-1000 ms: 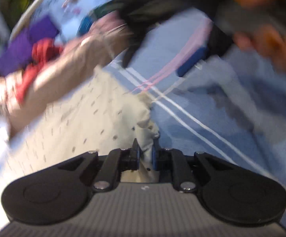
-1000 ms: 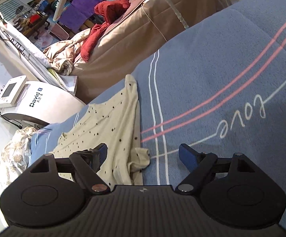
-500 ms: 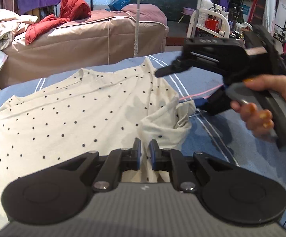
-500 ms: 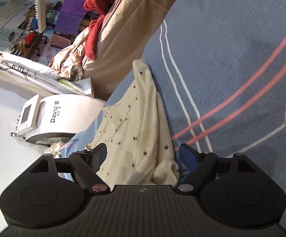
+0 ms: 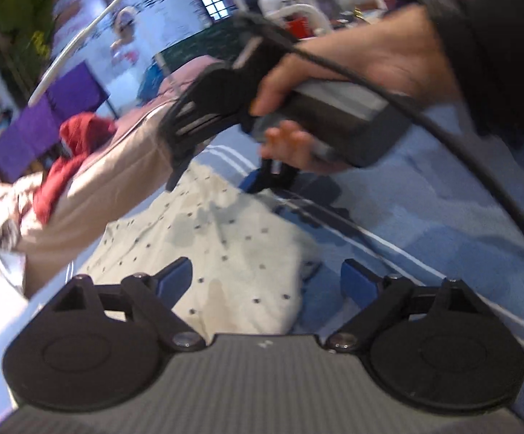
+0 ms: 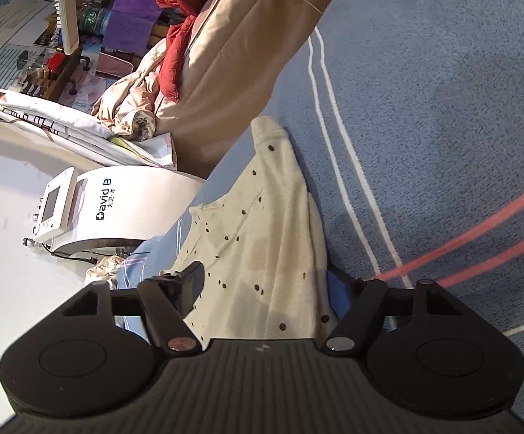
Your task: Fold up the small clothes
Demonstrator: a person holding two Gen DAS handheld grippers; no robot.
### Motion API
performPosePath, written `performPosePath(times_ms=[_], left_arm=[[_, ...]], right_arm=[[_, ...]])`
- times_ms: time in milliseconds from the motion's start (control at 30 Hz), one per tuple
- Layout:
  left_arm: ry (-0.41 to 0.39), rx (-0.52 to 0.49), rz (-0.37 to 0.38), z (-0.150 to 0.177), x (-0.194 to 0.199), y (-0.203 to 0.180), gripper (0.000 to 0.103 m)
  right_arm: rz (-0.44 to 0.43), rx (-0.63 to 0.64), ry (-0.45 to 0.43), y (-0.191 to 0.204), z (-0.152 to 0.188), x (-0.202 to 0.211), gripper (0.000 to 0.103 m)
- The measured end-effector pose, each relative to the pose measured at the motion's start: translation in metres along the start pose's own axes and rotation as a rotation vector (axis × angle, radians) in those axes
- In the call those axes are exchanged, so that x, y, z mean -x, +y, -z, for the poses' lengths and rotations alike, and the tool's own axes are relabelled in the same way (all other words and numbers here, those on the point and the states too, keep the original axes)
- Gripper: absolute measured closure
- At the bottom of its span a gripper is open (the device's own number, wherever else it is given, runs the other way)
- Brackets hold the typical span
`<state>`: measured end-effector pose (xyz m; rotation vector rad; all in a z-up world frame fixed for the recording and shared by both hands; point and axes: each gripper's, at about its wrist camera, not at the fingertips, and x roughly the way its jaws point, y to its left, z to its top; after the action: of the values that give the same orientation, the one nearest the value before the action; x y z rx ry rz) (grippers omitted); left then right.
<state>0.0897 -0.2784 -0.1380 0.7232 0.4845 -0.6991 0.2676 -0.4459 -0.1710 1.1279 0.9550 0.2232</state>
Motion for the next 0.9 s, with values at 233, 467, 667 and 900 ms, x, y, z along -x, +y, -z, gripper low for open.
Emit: performPosePath(times_ms=[233,467,667,900], left_arm=[[0.064,-0.1,-0.013,-0.001,-0.036,-0.022,0.043],[0.143,0.193,0.143,-0.011,-0.066,0.024,0.084],[0.177,0.603,0.308,0.012,-0.077,0.081,0.094],[0.117,0.812,0.353,0.032,-0.057,0.124,0.095]], right_arm=[[-0.016,-0.011,0.01,-0.004,-0.001,0.0,0.004],[0.011,0.026,0.009,0.009,-0.011,-0.016,0.006],[0.135,0.112,-0.004,0.007,-0.008,-0.019,0.096],[0.192,0.254,-0.06,0.063,0.003,-0.023,0.095]])
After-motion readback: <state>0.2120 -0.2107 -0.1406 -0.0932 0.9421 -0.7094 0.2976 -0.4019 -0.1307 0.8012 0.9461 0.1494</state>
